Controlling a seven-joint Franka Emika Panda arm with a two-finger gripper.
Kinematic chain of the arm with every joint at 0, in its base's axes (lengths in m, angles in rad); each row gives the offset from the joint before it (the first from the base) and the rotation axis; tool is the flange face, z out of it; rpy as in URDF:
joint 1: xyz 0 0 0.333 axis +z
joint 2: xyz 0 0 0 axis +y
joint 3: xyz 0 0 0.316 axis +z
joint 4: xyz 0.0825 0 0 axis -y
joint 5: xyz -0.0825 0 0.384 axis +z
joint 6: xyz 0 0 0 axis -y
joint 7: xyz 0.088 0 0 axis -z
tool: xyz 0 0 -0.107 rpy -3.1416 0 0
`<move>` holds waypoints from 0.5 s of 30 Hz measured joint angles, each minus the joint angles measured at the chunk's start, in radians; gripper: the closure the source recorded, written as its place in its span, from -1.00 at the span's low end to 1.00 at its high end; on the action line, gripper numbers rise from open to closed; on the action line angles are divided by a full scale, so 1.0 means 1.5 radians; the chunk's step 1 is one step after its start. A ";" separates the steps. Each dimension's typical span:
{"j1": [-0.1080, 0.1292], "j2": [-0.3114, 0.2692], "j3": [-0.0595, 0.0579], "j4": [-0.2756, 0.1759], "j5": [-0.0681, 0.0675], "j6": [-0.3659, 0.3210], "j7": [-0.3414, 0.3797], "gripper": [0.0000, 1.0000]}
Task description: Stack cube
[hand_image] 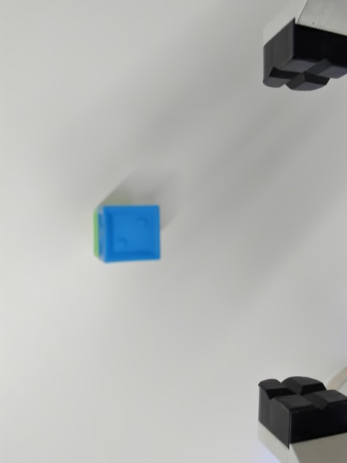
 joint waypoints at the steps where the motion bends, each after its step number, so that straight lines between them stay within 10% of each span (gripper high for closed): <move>1: 0.000 -0.001 0.000 0.002 0.000 -0.003 0.000 -1.00; 15: 0.000 -0.005 0.000 0.014 0.000 -0.019 0.000 -1.00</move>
